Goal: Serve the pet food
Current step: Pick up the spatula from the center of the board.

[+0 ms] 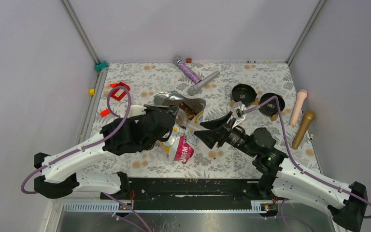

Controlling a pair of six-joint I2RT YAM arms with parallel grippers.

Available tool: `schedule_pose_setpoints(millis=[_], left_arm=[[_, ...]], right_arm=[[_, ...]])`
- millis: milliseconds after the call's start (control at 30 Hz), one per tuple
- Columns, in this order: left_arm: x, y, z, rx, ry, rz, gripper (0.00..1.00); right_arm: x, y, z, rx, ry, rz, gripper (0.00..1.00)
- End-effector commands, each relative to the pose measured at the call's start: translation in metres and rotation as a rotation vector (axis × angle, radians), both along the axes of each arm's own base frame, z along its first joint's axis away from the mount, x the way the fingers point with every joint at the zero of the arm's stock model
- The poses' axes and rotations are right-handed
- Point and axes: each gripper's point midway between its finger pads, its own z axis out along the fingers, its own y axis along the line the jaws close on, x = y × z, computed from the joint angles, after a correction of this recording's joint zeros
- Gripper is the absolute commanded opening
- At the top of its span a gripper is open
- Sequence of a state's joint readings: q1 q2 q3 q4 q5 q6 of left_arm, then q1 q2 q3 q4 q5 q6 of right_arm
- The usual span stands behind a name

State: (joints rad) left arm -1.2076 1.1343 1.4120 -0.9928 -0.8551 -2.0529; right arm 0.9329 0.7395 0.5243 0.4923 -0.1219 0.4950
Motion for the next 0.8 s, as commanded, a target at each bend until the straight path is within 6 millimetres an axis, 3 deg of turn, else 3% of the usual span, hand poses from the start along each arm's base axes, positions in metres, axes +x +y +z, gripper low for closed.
schedule_pose_setpoints(millis=[0, 200, 467, 767], left_arm=[[0.004, 0.012, 0.016, -0.096, -0.018, 0.084, 0.0], [0.006, 0.019, 0.014, -0.102, -0.005, 0.129, 0.0], [0.005, 0.021, 0.013, -0.111, -0.004, 0.134, 0.0], [0.005, 0.019, 0.011, -0.105, 0.003, 0.125, 0.0]], right_arm=[[0.004, -0.006, 0.034, 0.093, -0.001, -0.075, 0.67], [0.001, 0.005, 0.021, 0.092, 0.065, -0.079, 0.62], [-0.003, 0.013, 0.021, 0.078, 0.051, -0.084, 0.61], [-0.012, 0.019, 0.028, 0.112, 0.034, -0.056, 0.45]])
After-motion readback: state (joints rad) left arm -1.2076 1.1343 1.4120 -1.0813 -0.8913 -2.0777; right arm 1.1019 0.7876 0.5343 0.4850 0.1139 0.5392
